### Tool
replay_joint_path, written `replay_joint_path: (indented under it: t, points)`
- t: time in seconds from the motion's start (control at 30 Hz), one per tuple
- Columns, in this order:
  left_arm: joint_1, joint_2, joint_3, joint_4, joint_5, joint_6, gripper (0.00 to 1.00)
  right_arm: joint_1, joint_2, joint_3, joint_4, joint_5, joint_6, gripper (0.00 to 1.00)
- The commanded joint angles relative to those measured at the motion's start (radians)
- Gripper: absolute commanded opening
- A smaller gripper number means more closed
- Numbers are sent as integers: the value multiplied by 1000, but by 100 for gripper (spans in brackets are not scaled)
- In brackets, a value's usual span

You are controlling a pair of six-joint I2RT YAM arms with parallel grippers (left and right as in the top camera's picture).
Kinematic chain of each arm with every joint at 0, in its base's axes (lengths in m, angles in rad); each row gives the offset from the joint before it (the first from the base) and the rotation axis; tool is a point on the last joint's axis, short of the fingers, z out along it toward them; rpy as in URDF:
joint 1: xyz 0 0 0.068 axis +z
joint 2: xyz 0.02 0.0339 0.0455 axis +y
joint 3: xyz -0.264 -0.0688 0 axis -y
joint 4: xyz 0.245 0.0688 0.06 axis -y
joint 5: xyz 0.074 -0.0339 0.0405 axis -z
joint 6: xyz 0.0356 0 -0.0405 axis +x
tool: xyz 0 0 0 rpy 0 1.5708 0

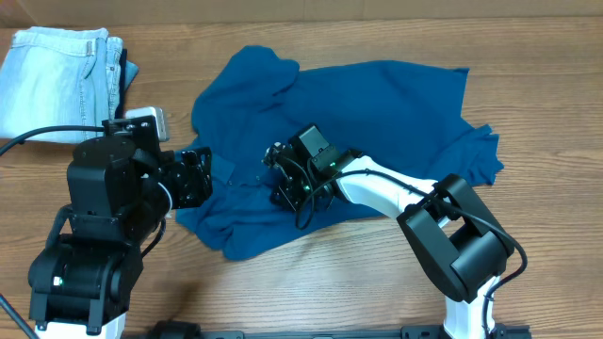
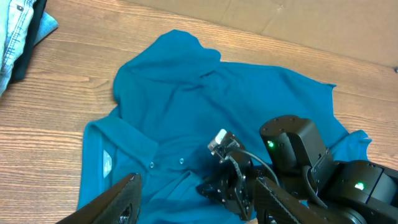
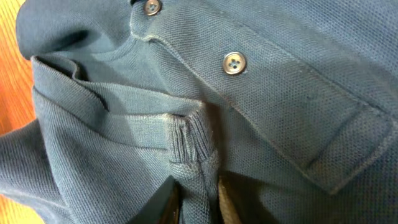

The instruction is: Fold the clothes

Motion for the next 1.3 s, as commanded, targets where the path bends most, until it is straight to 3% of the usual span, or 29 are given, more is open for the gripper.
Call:
replay_joint_path:
  t: [0.0, 0.03, 0.3, 0.67, 0.83, 0.93, 1.0, 1.2, 1.27]
  points:
    - [4, 2, 11, 1, -13, 23, 61, 0, 3, 60, -31, -7, 8, 11]
    - [4, 2, 11, 1, -14, 23, 62, 0, 2, 93, -64, -7, 8, 4]
    - [4, 2, 11, 1, -14, 23, 63, 0, 2, 261, -188, 32, -6, 4]
    - [4, 2, 11, -2, -13, 23, 63, -8, 2, 269, -264, 157, 0, 4]
    - [4, 2, 11, -3, -13, 23, 63, -8, 2, 269, -263, 144, 0, 14]
    - [4, 2, 11, -3, -13, 23, 63, -7, 2, 269, -250, 142, 0, 39]
    - [4, 2, 11, -3, -13, 23, 64, -8, 2, 269, -251, 139, 0, 40]
    - [4, 2, 11, -2, -13, 23, 63, -7, 13, 252, -217, 100, 0, 58]
    - [4, 2, 11, -2, -13, 23, 63, -7, 32, 248, -209, 100, 0, 59]
